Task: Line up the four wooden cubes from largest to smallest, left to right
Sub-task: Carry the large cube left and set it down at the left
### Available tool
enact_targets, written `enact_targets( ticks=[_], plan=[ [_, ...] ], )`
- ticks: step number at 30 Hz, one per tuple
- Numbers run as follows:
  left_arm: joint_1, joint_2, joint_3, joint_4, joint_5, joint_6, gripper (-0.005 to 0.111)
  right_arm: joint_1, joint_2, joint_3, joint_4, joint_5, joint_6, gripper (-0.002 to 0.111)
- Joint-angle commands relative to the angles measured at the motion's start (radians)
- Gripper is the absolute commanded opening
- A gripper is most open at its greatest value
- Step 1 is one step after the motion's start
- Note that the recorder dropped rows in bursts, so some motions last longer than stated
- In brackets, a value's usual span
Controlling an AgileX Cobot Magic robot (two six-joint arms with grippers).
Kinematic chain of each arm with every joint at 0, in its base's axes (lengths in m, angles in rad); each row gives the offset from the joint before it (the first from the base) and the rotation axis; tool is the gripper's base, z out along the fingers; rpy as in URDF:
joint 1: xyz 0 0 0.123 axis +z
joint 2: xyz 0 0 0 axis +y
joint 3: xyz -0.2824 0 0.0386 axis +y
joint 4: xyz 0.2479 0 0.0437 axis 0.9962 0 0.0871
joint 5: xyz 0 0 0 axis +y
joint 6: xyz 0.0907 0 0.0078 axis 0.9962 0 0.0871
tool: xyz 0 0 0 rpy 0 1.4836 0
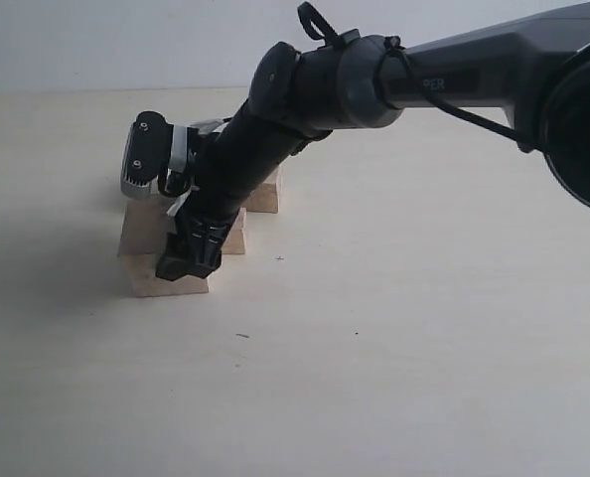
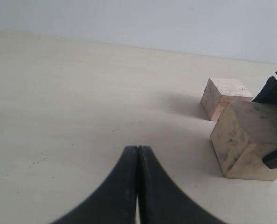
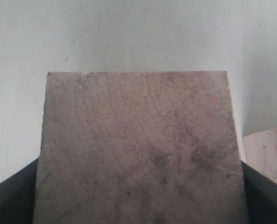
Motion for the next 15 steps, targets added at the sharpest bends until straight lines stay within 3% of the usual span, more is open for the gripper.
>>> enact_targets(
  ticks=[1,15],
  plan=[
    [-0.006,-0.005,0.003,0.003,-0.014,0.002,0.0,0.024,0.007,-0.009,0.04,-0.017,0.037,0.0],
    [-0.006,-0.005,0.003,0.003,-0.014,0.002,0.0,0.052,0.032,-0.007,0.049,0.004,0.062,0.0]
  ],
)
